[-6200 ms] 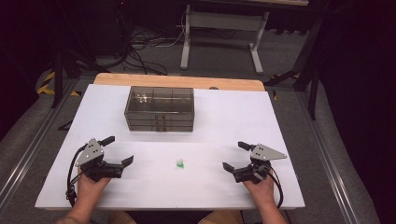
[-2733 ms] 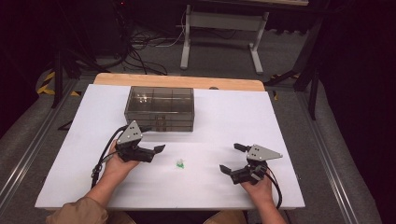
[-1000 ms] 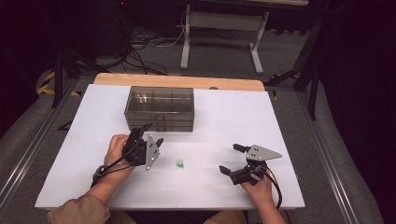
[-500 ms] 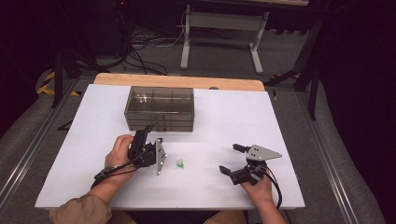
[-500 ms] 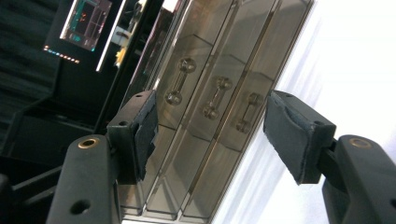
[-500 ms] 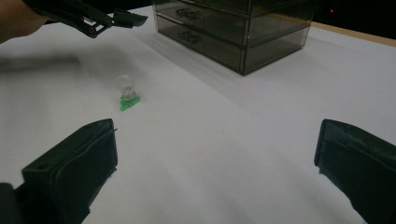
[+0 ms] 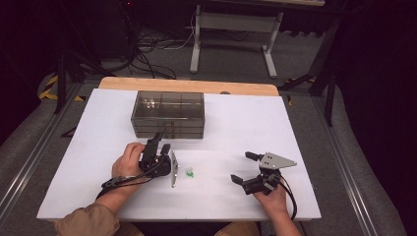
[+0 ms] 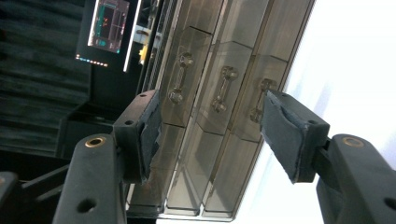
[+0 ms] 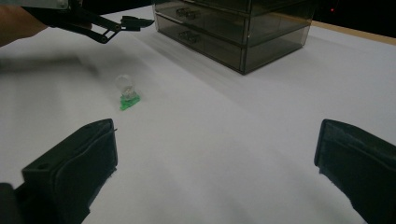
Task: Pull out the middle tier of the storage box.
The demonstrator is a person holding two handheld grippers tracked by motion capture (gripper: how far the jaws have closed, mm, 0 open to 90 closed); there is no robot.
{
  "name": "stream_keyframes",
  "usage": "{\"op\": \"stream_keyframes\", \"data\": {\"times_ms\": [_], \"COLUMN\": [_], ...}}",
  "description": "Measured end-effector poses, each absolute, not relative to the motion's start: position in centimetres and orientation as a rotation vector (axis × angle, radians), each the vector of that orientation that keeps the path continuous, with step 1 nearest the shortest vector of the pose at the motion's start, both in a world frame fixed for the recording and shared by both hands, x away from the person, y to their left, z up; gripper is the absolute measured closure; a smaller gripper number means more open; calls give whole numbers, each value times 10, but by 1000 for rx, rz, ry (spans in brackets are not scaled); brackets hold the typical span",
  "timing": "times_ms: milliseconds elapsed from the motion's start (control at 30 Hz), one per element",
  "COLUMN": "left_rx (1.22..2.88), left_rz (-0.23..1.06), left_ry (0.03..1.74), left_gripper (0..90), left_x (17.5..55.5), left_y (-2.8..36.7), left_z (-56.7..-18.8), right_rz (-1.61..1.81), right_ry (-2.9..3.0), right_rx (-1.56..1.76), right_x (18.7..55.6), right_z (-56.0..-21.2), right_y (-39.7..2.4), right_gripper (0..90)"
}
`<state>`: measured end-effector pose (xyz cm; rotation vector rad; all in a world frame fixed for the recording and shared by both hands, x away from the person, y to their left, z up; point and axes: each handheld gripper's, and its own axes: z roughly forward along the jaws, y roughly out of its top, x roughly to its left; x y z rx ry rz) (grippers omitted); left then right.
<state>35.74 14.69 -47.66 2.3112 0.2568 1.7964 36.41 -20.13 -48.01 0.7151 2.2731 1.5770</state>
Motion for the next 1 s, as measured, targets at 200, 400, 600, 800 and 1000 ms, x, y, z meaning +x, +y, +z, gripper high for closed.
{"op": "stream_keyframes", "data": {"times_ms": [200, 400, 600, 800, 1000], "left_rx": [2325, 2342, 2351, 2360, 2373], "left_rz": [1838, 1885, 1888, 1893, 1883], "left_ry": [267, 274, 296, 314, 311], "left_gripper": [417, 430, 449, 468, 508], "left_x": [360, 364, 366, 370, 375], "left_y": [145, 143, 142, 142, 141], "left_z": [-478, -482, -483, -485, -489], "right_rz": [1578, 1577, 1578, 1578, 1573], "right_ry": [2273, 2274, 2274, 2275, 2277], "right_rx": [715, 713, 710, 707, 703], "right_x": [364, 364, 364, 364, 364], "right_z": [-480, -480, -480, -480, -480], "right_y": [-201, -201, -201, -201, -201], "right_gripper": [0, 0, 0, 0, 0]}}
